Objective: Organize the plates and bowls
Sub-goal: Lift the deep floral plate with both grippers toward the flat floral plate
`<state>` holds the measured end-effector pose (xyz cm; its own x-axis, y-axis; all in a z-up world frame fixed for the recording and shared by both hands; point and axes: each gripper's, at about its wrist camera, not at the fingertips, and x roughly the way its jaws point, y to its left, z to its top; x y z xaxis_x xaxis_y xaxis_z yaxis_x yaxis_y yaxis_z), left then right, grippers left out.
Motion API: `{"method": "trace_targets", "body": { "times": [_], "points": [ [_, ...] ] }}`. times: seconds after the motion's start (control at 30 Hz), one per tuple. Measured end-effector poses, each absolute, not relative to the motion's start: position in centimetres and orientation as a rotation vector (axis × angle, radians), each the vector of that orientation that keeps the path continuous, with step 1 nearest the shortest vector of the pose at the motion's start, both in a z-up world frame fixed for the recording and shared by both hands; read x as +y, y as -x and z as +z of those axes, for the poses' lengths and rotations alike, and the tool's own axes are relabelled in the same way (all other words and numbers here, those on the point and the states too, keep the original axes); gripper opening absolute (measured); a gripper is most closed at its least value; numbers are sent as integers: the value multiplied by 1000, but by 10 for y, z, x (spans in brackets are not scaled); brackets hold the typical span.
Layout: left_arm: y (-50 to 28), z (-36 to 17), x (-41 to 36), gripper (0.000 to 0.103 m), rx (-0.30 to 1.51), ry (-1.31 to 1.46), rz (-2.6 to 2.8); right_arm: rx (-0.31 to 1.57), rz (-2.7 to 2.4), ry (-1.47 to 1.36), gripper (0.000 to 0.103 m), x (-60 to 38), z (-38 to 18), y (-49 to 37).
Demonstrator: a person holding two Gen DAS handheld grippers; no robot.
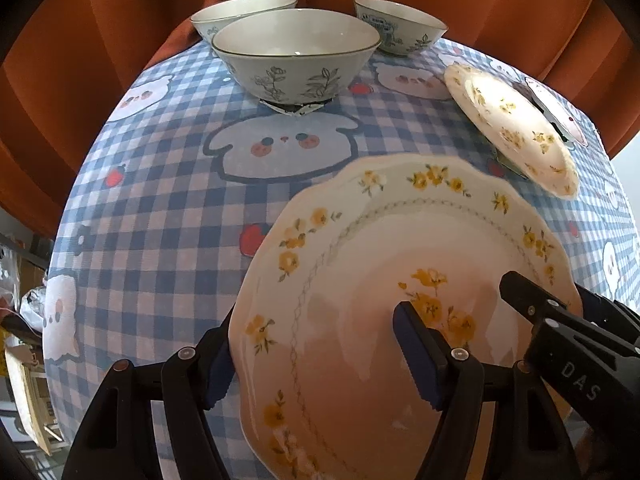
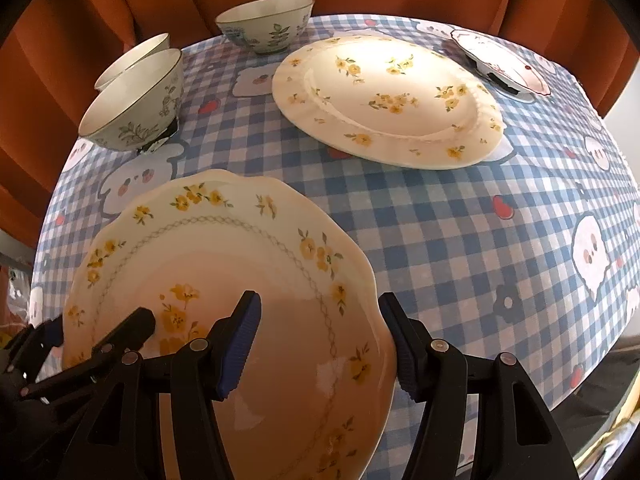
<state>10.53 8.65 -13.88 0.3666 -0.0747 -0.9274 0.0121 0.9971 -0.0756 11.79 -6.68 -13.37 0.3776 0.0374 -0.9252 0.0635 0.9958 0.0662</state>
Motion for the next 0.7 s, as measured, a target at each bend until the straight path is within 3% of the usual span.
{"method": "trace_targets", "body": {
  "times": [0.53,0.7],
  "points": [
    [-120,-137,88,79,1210,77,-14,1246,7,-141,65,-69,-144,-138],
    [-116,-123,83,88,1191,53,-9,1188,31,-105,66,-68,-121,-139]
  ]
}}
